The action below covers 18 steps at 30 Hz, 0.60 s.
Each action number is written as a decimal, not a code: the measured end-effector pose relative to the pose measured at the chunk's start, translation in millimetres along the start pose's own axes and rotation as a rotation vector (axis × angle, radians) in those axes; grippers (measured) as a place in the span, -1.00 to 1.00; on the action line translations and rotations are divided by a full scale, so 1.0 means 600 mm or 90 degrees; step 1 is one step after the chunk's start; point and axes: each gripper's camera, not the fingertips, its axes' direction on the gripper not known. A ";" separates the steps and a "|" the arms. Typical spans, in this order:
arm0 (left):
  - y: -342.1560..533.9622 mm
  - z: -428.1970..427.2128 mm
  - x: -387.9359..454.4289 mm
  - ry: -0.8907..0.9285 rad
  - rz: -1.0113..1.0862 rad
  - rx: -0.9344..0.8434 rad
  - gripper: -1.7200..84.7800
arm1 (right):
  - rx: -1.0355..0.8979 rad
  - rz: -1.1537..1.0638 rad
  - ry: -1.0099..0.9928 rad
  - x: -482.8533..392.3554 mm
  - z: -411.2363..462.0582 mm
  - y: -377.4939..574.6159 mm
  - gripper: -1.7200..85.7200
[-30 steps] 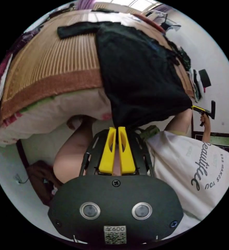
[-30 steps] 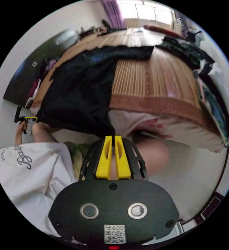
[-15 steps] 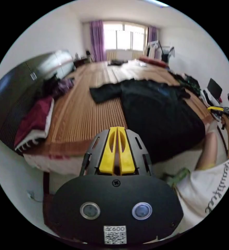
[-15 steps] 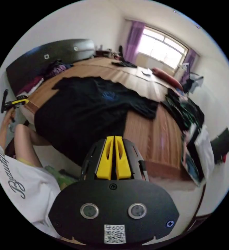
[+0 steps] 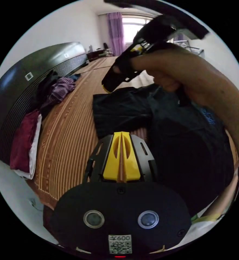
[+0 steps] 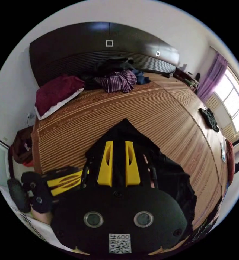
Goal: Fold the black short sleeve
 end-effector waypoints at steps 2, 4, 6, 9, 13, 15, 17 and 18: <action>-0.011 0.011 -0.027 0.081 -0.020 -0.029 -0.95 | -0.012 0.013 0.000 0.017 0.099 -0.065 -0.84; -0.013 0.009 -0.047 0.139 -0.035 -0.023 -0.95 | -0.025 0.031 -0.013 0.029 0.161 -0.098 -0.85; -0.009 0.007 -0.059 0.154 -0.039 -0.017 -0.95 | -0.052 0.033 0.003 0.033 0.221 -0.119 -0.86; -0.003 0.009 -0.064 0.087 -0.049 -0.032 -0.95 | -0.134 0.010 0.028 0.038 0.315 -0.127 -0.89; -0.004 0.005 -0.042 0.085 -0.050 -0.021 -0.95 | -0.078 0.004 0.039 0.056 0.326 -0.100 -0.97; -0.005 0.007 -0.027 0.068 -0.042 -0.028 -0.94 | -0.043 0.004 0.031 0.066 0.308 -0.082 -0.98; -0.004 0.003 -0.017 0.052 -0.051 -0.024 -0.94 | 0.003 -0.001 0.023 0.085 0.260 -0.054 -0.98; -0.004 0.001 -0.016 0.054 -0.055 -0.020 -0.93 | 0.015 -0.003 0.021 0.091 0.244 -0.045 -0.98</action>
